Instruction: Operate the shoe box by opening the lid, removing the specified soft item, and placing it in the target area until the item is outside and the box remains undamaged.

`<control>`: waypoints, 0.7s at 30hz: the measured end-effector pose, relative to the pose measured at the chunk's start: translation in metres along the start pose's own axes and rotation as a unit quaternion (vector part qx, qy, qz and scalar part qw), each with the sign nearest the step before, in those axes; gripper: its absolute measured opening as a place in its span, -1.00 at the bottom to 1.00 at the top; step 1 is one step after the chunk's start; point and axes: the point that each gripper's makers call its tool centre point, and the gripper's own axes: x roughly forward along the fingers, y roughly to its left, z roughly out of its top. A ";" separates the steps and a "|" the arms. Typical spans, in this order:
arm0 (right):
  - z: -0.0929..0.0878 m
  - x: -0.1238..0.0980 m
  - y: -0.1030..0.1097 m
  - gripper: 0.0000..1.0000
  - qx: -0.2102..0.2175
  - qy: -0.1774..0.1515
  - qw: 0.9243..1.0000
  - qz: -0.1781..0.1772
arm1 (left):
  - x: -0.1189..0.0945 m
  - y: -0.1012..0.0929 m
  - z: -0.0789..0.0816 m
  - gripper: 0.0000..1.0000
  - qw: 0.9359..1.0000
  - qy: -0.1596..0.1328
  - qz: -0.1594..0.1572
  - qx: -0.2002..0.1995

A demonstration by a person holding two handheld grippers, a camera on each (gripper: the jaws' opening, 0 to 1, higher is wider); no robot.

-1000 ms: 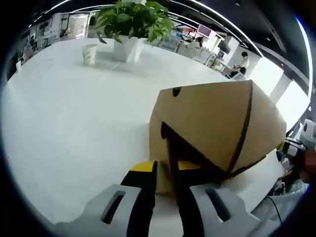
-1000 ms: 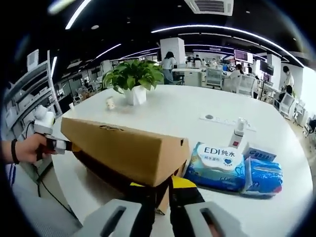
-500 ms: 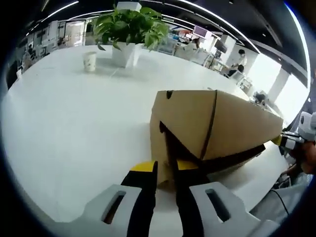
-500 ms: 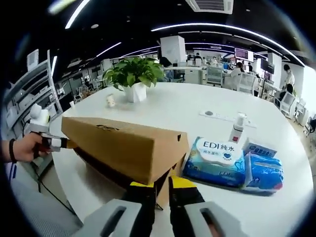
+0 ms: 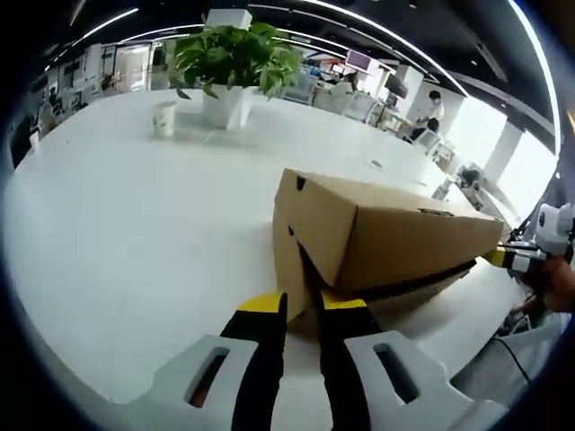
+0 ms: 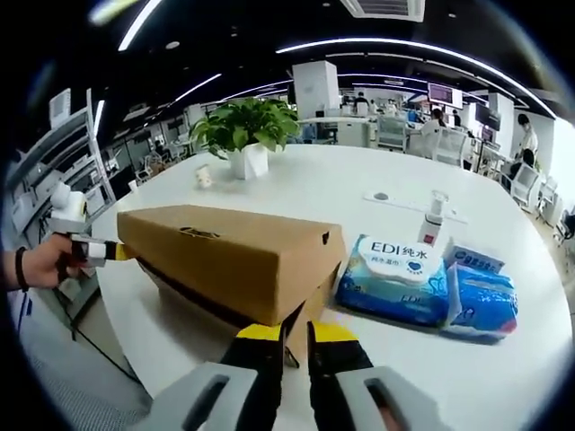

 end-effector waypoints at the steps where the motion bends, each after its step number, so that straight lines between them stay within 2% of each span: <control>1: -0.001 0.000 0.000 -0.90 0.000 0.000 1.000 0.000 | -0.001 0.000 0.000 -0.75 1.000 -0.001 0.000 0.001; 6: -0.006 0.000 0.001 -0.90 0.001 0.008 1.000 0.001 | -0.005 -0.001 -0.002 -0.75 1.000 -0.003 -0.012 -0.008; 8: -0.007 0.000 0.001 -0.90 0.003 0.009 1.000 0.002 | -0.006 -0.001 -0.003 -0.75 1.000 -0.001 -0.009 0.002; 21: -0.013 -0.001 0.002 -0.90 0.006 0.015 1.000 0.004 | -0.014 0.002 -0.007 -0.74 1.000 0.003 -0.016 0.006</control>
